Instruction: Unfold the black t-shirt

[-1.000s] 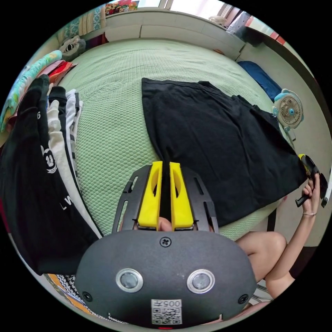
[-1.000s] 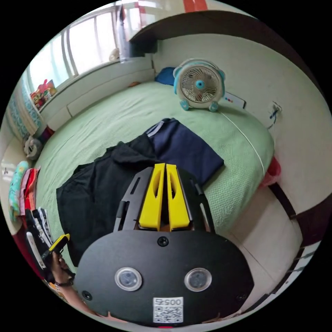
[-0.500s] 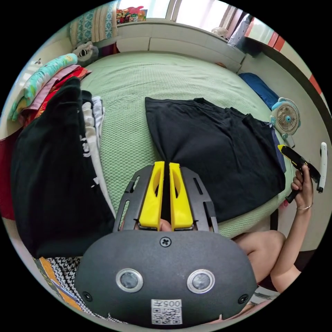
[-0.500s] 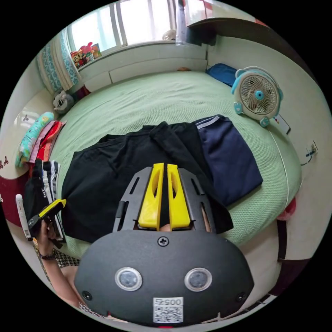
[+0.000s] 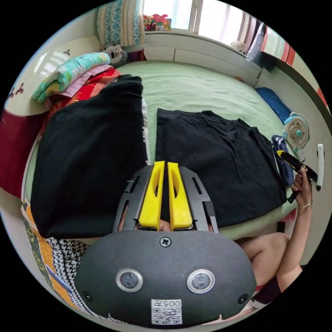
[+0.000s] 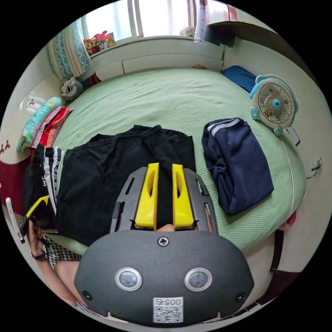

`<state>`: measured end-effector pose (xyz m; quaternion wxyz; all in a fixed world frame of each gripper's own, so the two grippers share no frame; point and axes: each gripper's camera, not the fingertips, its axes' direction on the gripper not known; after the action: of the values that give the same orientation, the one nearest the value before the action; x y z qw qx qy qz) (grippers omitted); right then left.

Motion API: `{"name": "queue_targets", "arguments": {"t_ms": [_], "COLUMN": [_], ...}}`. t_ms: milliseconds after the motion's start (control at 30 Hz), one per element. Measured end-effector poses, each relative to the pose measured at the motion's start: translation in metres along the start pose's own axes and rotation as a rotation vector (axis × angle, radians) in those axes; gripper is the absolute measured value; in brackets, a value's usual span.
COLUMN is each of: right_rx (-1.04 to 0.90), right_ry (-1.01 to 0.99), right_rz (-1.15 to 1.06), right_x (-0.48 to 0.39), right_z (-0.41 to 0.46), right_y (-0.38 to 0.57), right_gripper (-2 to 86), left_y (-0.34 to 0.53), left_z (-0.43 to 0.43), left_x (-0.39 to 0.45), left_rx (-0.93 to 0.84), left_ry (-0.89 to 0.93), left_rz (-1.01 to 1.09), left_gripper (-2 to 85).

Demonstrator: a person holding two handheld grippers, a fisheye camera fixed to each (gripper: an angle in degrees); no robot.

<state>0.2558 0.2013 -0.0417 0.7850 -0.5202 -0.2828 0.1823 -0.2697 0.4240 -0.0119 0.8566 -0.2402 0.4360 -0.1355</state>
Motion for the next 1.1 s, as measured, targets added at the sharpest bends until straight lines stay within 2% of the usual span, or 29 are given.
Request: {"name": "queue_targets", "arguments": {"t_ms": [133, 300, 533, 733, 800, 933, 1100], "right_rx": [0.003, 0.017, -0.017, -0.104, -0.1, -0.066, -0.039], "right_ry": [0.03, 0.077, 0.108, 0.152, 0.148, 0.137, 0.1], "right_rz": [-0.103, -0.172, -0.13, -0.046, -0.02, 0.021, 0.002], "right_x": [-0.018, -0.03, -0.03, -0.019, -0.016, -0.009, -0.002], "right_z": [0.011, 0.024, 0.047, 0.073, 0.072, 0.057, 0.031], "right_y": [0.002, 0.003, -0.002, -0.002, 0.0, 0.006, 0.019], "right_gripper": [11.3, 12.0, 11.8, 6.9, 6.1, -0.8, -1.6], "left_y": [-0.011, -0.021, -0.036, -0.038, -0.037, -0.029, -0.024], "left_z": [0.017, 0.031, 0.045, 0.06, 0.061, 0.06, 0.056], "left_x": [0.023, 0.04, 0.032, 0.018, 0.017, 0.015, 0.013], "left_rx": [-0.063, -0.114, -0.144, -0.193, -0.196, -0.171, -0.17], "left_ry": [0.016, -0.022, -0.007, 0.042, 0.046, 0.039, 0.039], "left_rz": [0.083, 0.141, 0.116, 0.071, 0.07, 0.022, 0.012], "left_gripper": [4.2, 4.1, 3.7, 3.6, 3.5, 3.6, 3.5]}}
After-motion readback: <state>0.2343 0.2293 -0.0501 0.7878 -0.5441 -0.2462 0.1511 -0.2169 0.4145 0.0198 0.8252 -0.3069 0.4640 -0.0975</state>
